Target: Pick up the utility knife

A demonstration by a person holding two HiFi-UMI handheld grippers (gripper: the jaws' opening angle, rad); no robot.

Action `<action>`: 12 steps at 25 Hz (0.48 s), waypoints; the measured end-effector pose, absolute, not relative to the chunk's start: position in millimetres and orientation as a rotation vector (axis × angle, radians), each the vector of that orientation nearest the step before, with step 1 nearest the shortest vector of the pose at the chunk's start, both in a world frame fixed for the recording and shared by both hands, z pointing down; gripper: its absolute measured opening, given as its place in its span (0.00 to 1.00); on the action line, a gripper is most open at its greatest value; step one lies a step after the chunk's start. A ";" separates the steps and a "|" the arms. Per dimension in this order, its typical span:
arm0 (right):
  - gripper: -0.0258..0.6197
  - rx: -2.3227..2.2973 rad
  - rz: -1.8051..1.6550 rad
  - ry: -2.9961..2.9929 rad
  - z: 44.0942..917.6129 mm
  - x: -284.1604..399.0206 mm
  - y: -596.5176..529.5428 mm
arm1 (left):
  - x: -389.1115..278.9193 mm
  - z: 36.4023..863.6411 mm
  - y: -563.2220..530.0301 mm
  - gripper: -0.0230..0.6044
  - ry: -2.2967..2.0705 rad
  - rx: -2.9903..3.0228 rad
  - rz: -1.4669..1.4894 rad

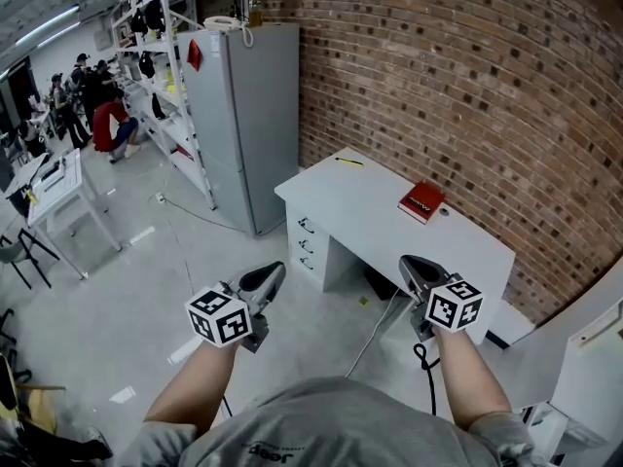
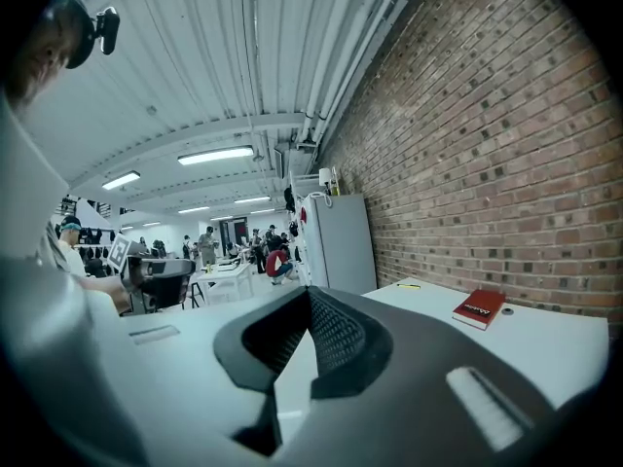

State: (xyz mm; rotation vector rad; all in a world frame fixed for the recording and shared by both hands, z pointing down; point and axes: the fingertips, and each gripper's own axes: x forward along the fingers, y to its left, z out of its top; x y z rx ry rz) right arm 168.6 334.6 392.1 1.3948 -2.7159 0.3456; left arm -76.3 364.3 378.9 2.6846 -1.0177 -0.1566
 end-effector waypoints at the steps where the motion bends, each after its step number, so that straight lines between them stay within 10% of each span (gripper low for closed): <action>1: 0.05 1.385 0.343 -2.718 392.0 174.5 336.8 | -69.9 378.8 367.8 0.03 -1.027 2.681 -0.161; 12: 0.05 1.294 0.348 -2.757 398.4 212.0 329.9 | -32.7 386.1 380.9 0.03 -1.104 2.643 -0.159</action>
